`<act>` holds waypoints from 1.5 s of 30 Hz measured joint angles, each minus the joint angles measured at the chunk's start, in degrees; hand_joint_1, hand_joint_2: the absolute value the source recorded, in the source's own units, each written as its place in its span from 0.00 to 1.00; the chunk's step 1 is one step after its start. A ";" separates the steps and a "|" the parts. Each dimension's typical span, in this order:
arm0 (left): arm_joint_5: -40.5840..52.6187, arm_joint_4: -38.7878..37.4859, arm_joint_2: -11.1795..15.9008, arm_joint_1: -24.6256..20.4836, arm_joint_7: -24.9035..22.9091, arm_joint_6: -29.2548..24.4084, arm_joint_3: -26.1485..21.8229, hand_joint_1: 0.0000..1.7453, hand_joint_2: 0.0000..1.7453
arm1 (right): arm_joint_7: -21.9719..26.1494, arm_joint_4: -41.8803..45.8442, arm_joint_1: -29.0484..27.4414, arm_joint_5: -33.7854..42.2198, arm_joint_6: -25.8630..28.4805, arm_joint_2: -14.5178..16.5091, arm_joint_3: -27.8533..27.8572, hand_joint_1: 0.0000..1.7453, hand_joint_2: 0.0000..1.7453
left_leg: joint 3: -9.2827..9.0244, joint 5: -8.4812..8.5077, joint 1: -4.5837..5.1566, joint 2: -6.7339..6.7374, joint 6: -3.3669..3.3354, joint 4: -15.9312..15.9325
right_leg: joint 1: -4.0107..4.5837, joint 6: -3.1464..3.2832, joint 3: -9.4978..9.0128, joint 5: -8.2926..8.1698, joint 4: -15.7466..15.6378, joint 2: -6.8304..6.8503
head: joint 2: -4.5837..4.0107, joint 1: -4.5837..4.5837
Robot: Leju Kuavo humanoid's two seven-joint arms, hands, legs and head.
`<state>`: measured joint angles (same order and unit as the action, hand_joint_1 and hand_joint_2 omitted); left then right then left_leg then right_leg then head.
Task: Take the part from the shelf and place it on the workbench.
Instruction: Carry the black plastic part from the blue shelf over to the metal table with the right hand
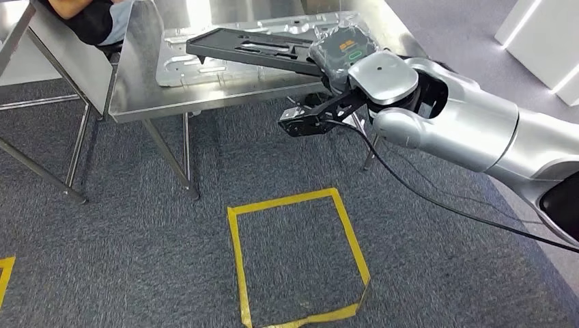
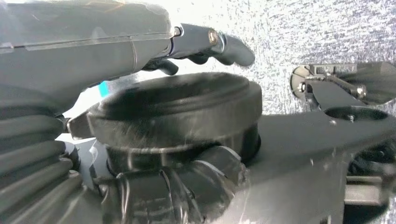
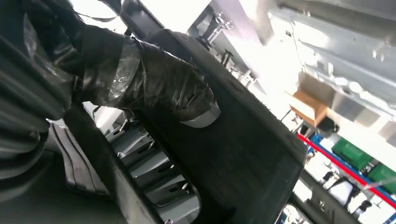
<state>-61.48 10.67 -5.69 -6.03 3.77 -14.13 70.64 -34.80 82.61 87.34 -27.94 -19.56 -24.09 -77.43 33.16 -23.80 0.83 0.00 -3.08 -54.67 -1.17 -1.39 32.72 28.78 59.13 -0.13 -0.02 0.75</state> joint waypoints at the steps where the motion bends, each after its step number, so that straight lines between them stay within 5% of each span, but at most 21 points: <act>1: 0.07 0.00 -0.08 0.00 -0.03 0.00 0.04 0.00 1.00 | 0.00 -0.04 0.05 -0.08 0.01 -0.03 0.01 1.00 1.00 | -0.65 -0.08 -0.28 0.07 0.00 0.58 | -0.05 -0.21 1.59 0.99 2.78 0.00 | 0.00 0.09; 3: 0.11 0.00 -0.18 0.01 -0.10 -0.01 0.10 0.00 1.00 | 0.01 -0.10 -0.16 -0.20 0.01 -0.05 -0.01 1.00 1.00 | -1.39 -0.76 -0.55 -0.20 -0.10 0.68 | -0.29 -0.87 6.10 2.92 9.93 -0.07 | 0.00 0.16; 5: 0.12 0.00 -0.19 0.03 -0.15 -0.02 0.14 0.00 1.00 | 0.02 -0.16 -0.58 -0.25 -0.03 -0.06 -0.02 1.00 1.00 | -2.00 -1.75 -0.96 -0.86 0.34 0.12 | -0.87 -1.73 8.90 1.84 12.63 -0.06 | 0.00 0.22; 8: 0.14 -0.01 -0.17 0.01 -0.16 -0.09 0.16 0.00 1.00 | 0.02 -0.31 -0.59 -0.44 -0.10 -0.29 -0.04 1.00 1.00 | -2.35 -3.94 -1.86 -1.92 1.72 -2.01 | -1.81 -3.06 6.71 -3.98 4.70 -0.10 | 0.00 0.37; 11: 0.17 -0.04 -0.01 0.06 -0.15 -0.22 0.20 0.00 1.00 | 0.03 -0.43 -0.72 -0.56 -0.28 -0.49 -0.12 1.00 1.00 | -1.60 -5.62 -1.72 -2.42 3.07 -4.17 | -1.74 -2.04 5.43 -3.83 1.97 -0.39 | 0.02 0.40; 15: 0.15 -0.04 0.01 0.12 -0.14 -0.53 0.22 0.00 1.00 | 0.04 -0.51 -0.86 -0.56 -0.21 -0.47 -0.12 1.00 1.00 | -0.66 -7.14 -1.89 -1.51 3.74 -6.55 | -1.62 -0.04 4.92 -3.03 2.11 -0.28 | 0.01 -0.13; 18: 0.05 -0.04 0.00 -0.09 -0.15 -0.72 0.24 0.00 1.00 | 0.06 -0.54 -1.07 -0.42 -0.11 -0.47 -0.09 1.00 1.00 | 5.12 -10.45 -1.88 -0.49 3.97 -16.79 | -1.37 0.68 4.04 -2.46 1.99 -0.35 | 0.01 -0.32; 20: -0.08 -0.04 -0.01 -0.29 -0.19 -0.79 0.26 0.00 1.00 | 0.08 -0.55 -1.44 -0.36 -0.15 -0.46 -0.09 1.00 1.00 | 8.44 -10.04 -1.71 -0.44 3.52 -20.76 | -0.96 0.90 3.28 -1.93 1.97 -0.38 | 0.01 -0.31; 22: -0.22 -0.04 -0.01 -0.37 -0.30 -0.84 0.28 0.00 1.00 | 0.09 -0.56 -1.63 -0.34 -0.18 -0.43 -0.09 1.00 1.00 | 8.14 -5.87 -1.21 -0.44 2.37 -17.28 | -0.43 1.03 2.21 -1.30 1.89 -0.41 | 0.01 -0.31; 24: -0.33 -0.05 0.09 -0.31 -0.45 -0.86 0.29 0.00 1.00 | 0.09 -0.57 -1.61 -0.34 -0.20 -0.43 -0.10 1.00 1.00 | 5.82 -1.55 -0.50 -0.37 0.59 -10.63 | 0.00 1.08 1.03 -0.82 1.39 -0.41 | 0.01 -0.11; 26: -0.40 -0.07 0.22 -0.24 -0.52 -0.90 0.34 0.00 1.00 | 0.11 -0.59 -1.60 -0.33 -0.24 -0.38 -0.11 1.00 1.00 | 4.00 -0.11 0.23 -0.25 -0.80 -6.54 | -0.09 0.69 0.30 -0.84 0.42 -0.38 | 0.02 0.08; 28: -0.42 -0.08 0.23 -0.23 -0.50 -0.91 0.39 0.00 1.00 | 0.13 -0.61 -1.66 -0.31 -0.27 -0.29 -0.11 1.00 1.00 | 3.07 -0.36 0.66 -0.21 -1.27 -4.73 | -0.32 0.05 0.08 -1.12 -0.52 -0.29 | 0.01 0.05; 30: -0.42 -0.08 0.14 -0.23 -0.48 -0.91 0.40 0.00 1.00 | 0.14 -0.61 -1.65 -0.30 -0.26 -0.27 -0.08 1.00 1.00 | 1.82 -0.33 0.28 -0.14 -0.98 -2.56 | -0.25 -0.47 -0.16 -0.95 -1.04 -0.10 | 0.01 0.07; 32: -0.42 -0.07 -0.03 -0.24 -0.46 -0.90 0.40 0.00 1.00 | 0.15 -0.63 -1.47 -0.31 -0.25 -0.25 -0.04 1.00 1.00 | 0.58 -0.07 -0.16 -0.10 -0.55 -0.88 | -0.19 -0.82 1.32 0.71 2.07 0.01 | 0.02 0.19; 34: -0.42 -0.07 -0.15 -0.23 -0.46 -0.89 0.42 0.00 1.00 | 0.17 -0.65 -1.60 -0.31 -0.25 -0.19 -0.03 1.00 1.00 | 0.12 -0.31 -0.16 -0.17 -0.53 -0.65 | -0.18 -1.06 5.55 3.27 9.52 0.00 | 0.02 0.26; 36: -0.42 -0.07 -0.19 -0.19 -0.48 -0.90 0.44 0.00 1.00 | 0.19 -0.65 -2.10 -0.30 -0.26 -0.15 -0.04 1.00 1.00 | -0.15 -0.90 -0.18 -0.33 -0.50 -1.00 | -0.21 -1.33 9.06 3.51 14.19 0.01 | 0.01 0.27; 38: -0.43 -0.07 -0.21 -0.15 -0.55 -0.93 0.44 0.00 1.00 | 0.20 -0.68 -2.27 -0.30 -0.26 -0.13 -0.05 1.00 1.00 | -0.48 -1.80 -0.27 -0.56 -0.20 -1.75 | -0.33 -1.46 8.62 -0.27 10.77 0.05 | 0.00 0.28; 40: -0.46 -0.07 -0.24 -0.13 -0.69 -0.95 0.45 0.00 1.00 | 0.22 -0.76 -2.18 -0.31 -0.22 -0.07 -0.06 1.00 1.00 | -0.48 -2.99 -0.22 -0.74 0.40 -3.00 | -0.33 -1.29 5.94 -3.88 4.02 0.10 | 0.01 0.29; 42: -0.50 -0.07 -0.25 -0.14 -0.86 -0.95 0.49 0.00 1.00 | 0.23 -0.89 -2.23 -0.26 0.15 0.28 -0.08 1.00 1.00 | -0.04 -3.79 -0.08 -0.76 0.98 -4.01 | -0.11 -0.66 4.68 -4.38 1.08 0.00 | 0.02 0.24; 45: -0.61 -0.07 -0.22 -0.22 -0.86 -1.03 0.60 0.00 1.00 | 0.09 -1.36 -2.35 -0.07 1.31 0.66 -0.03 1.00 1.00 | 0.17 -4.34 0.03 -0.63 1.56 -4.58 | -0.16 0.41 4.57 -3.90 0.80 -0.20 | 0.02 0.24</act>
<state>-62.08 10.60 -5.91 -6.25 2.90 -15.16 71.23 -34.70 81.25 84.99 -28.01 -18.25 -23.43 -77.47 33.33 -28.14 0.86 -0.63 -1.52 -59.25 -1.33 -0.98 37.29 24.88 59.94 -0.32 0.00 0.99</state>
